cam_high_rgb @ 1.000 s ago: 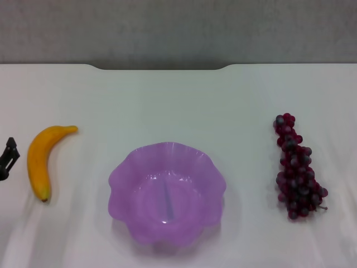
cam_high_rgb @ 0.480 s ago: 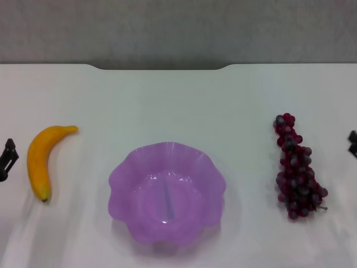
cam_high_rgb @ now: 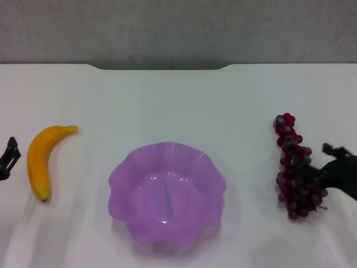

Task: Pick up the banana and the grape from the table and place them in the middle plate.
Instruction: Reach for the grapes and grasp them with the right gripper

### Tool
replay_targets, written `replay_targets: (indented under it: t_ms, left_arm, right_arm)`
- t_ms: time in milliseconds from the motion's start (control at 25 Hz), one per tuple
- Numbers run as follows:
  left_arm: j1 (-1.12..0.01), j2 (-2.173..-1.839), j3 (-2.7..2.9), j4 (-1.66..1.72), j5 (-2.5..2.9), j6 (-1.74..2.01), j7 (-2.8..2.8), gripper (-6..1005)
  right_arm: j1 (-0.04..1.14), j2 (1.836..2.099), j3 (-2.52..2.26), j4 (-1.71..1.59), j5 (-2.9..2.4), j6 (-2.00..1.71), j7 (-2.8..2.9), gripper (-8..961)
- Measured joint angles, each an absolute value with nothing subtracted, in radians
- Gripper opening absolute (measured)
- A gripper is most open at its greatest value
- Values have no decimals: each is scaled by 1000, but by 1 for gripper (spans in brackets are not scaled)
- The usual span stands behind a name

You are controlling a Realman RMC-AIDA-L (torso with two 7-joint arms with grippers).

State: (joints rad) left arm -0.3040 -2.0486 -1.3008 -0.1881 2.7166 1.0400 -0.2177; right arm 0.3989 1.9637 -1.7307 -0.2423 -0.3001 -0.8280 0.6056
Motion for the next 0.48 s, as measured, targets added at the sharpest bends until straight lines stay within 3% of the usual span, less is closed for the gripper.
replay_targets:
  t_ms: [480]
  left_arm:
    - [-303,-2048,-1305,-187,2717,1040,-218,879]
  right_arm:
    - [420,1966,-1724,-249,-412,-749,683,857]
